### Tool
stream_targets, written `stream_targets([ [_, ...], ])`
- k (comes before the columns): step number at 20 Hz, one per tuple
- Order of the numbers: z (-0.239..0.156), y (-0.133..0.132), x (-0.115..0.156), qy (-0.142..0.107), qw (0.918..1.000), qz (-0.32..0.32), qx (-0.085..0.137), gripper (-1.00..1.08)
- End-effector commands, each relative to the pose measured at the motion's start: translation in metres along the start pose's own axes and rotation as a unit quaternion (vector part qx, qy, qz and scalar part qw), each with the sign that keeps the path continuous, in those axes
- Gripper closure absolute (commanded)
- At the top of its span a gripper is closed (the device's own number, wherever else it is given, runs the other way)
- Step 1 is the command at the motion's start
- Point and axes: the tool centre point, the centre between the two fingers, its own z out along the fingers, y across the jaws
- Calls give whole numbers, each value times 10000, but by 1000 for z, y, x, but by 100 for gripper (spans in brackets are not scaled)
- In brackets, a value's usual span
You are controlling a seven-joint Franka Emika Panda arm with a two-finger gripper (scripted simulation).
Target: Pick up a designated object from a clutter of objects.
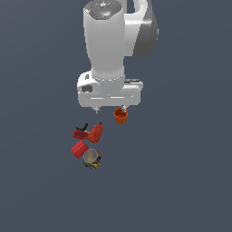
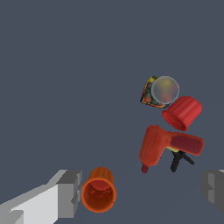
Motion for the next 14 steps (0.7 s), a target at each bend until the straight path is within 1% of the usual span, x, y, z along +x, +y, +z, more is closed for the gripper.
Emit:
stream_targets([
  [1,18,15,0,2,10000,-76,17,-92],
  [7,72,60,-6,22,9995,-316,45,-92],
  [14,137,115,-29,38,9982,-599,24,-92],
])
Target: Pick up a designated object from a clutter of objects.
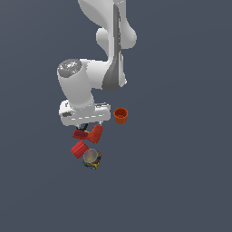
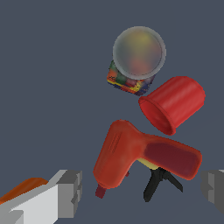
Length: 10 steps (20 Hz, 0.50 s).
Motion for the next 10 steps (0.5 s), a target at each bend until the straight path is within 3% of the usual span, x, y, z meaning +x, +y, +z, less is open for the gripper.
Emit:
stream_targets([
  [1,22,18,-12,5,9999,-101,-18,-92],
  [10,72,57,-48,-15,9994,-334,-85,-92],
])
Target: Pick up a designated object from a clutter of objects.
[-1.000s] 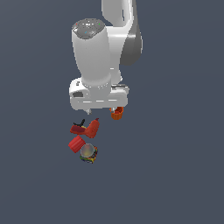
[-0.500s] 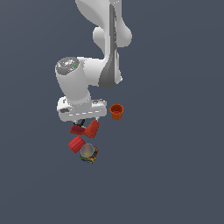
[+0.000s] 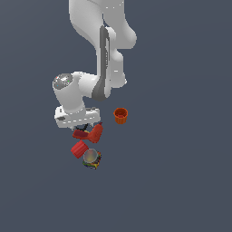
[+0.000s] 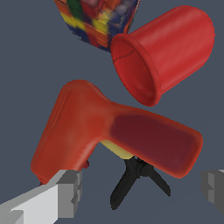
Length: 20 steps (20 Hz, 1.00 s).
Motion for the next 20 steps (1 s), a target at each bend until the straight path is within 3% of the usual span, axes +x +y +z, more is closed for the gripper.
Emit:
stream_targets([
  [1,10,7,-8,-1,10000,-55,-19,-92],
  [13,24,13,-17,-14,9999,-95,-34,-92],
  [20,53,13,-18,-12,9999,-101,-37,-92],
])
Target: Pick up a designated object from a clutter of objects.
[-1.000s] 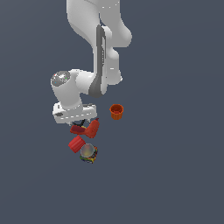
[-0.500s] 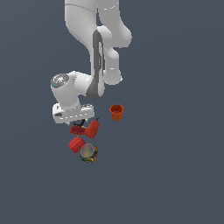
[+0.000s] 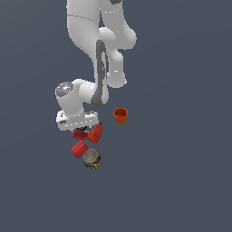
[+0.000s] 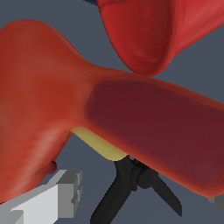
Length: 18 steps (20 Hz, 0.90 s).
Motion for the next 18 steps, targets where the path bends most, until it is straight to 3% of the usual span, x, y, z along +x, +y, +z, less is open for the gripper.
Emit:
stream_targets([
  [1,12,0,-1,-1,10000,-2,0,-92],
  [8,25,0,0,1,10000,-6,-1,-92],
  [9,25,0,0,1,10000,-6,-1,108],
  [18,25,0,0,1,10000,-6,-1,108],
])
